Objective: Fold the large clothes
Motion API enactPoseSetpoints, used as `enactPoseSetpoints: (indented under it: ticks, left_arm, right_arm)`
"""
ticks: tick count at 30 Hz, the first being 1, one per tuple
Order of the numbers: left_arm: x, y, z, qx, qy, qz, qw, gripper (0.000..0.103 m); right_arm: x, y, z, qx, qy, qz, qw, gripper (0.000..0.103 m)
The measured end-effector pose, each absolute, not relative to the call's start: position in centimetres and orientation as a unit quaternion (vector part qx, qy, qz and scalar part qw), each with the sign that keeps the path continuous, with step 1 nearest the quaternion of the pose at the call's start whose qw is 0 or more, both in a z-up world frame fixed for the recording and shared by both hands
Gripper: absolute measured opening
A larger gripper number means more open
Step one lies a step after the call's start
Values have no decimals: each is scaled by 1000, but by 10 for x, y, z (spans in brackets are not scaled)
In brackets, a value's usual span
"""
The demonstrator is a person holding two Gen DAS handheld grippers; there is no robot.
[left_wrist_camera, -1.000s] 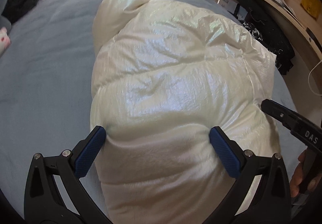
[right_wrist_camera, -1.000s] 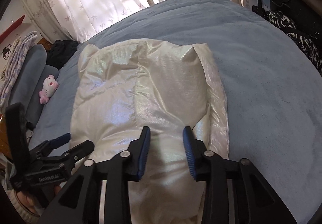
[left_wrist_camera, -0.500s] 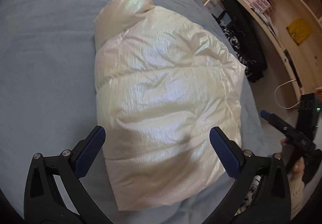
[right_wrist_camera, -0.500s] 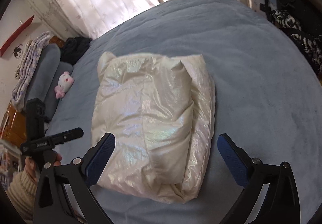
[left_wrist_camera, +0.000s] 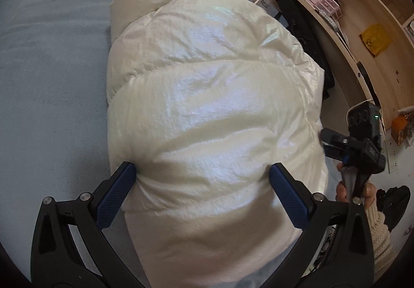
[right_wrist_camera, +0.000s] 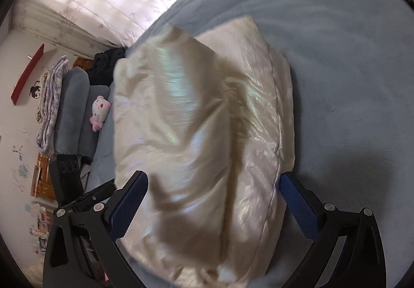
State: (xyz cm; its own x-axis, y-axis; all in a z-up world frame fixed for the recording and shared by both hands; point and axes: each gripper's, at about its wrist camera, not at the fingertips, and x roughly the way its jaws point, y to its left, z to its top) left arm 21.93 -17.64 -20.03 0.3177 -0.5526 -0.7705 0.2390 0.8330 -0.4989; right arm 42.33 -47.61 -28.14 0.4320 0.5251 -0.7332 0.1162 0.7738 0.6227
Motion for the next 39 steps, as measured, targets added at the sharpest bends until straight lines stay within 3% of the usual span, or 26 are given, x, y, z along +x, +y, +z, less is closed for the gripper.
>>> enactPoseSetpoints:
  ticks: [13,26,29,34,39]
  left_arm:
    - [239,-147,-257,-233,556,-267,752,103]
    - [252,-131,-279,-271,562,-267,735,103]
    - [247,-137,-266,-240,547,-267,756,101]
    - [236,-128,-234,-187,502,-261,803,89]
    - [225,-99,-203,-169,469,-255,828,84]
  right_arm:
    - [453,-498,-333,381,527,211,730,103]
    - [443,-493,-328,395,472,227,754,103]
    - [438,-480,-313,372,451,246,773,98]
    - [432,-470,-285,365,412,262,793,75]
    - [433,-440,-257,347,383,278,810,73]
